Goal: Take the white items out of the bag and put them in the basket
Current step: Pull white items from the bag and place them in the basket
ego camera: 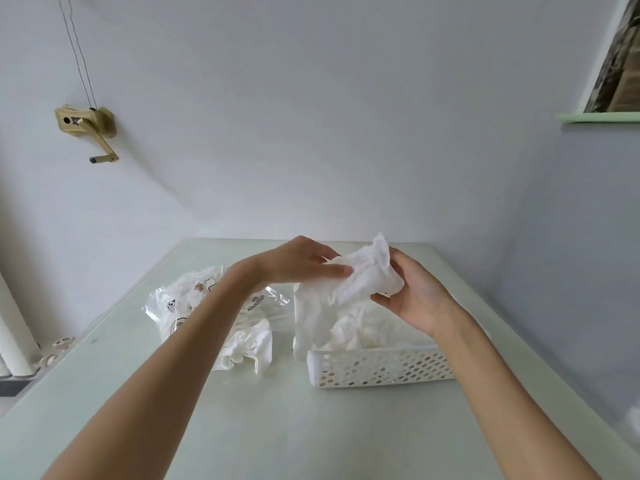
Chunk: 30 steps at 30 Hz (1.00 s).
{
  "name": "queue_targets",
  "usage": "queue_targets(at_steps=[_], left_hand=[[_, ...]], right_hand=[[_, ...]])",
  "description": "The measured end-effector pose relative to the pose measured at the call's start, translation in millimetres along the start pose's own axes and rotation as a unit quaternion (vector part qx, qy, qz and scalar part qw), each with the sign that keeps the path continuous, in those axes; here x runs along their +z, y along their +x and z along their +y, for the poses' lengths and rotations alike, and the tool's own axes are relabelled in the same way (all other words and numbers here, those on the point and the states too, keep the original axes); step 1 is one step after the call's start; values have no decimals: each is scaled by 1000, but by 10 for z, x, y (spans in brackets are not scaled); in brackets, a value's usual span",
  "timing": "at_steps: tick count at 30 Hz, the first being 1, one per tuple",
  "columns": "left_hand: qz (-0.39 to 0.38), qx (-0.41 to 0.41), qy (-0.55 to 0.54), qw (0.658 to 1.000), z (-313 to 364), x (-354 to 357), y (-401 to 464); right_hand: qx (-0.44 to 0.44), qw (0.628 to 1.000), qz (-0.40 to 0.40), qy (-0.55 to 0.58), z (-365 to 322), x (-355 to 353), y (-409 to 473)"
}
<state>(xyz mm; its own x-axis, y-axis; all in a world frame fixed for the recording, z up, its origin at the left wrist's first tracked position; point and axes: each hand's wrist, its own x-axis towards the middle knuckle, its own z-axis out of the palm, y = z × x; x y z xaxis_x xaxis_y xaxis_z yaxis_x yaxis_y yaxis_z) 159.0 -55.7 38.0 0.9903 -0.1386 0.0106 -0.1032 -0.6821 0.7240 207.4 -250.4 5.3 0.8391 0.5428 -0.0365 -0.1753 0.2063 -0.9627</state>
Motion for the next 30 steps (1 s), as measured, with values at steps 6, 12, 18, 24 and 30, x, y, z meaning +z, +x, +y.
queue_targets(at_steps=[6, 12, 18, 24, 30], left_hand=[[46, 19, -14, 999, 101, 162, 191], [60, 48, -38, 996, 46, 247, 203], [14, 38, -248, 968, -109, 377, 204], [105, 55, -142, 983, -116, 410, 286], [256, 112, -118, 953, -94, 707, 519]], right_hand=[[-76, 983, 33, -162, 2, -135, -19], [-143, 971, 137, -132, -72, -228, 49], [-176, 951, 191, -168, -41, -237, 58], [-273, 887, 226, -297, -51, -343, 25], [-298, 895, 278, -183, -7, -275, 154]])
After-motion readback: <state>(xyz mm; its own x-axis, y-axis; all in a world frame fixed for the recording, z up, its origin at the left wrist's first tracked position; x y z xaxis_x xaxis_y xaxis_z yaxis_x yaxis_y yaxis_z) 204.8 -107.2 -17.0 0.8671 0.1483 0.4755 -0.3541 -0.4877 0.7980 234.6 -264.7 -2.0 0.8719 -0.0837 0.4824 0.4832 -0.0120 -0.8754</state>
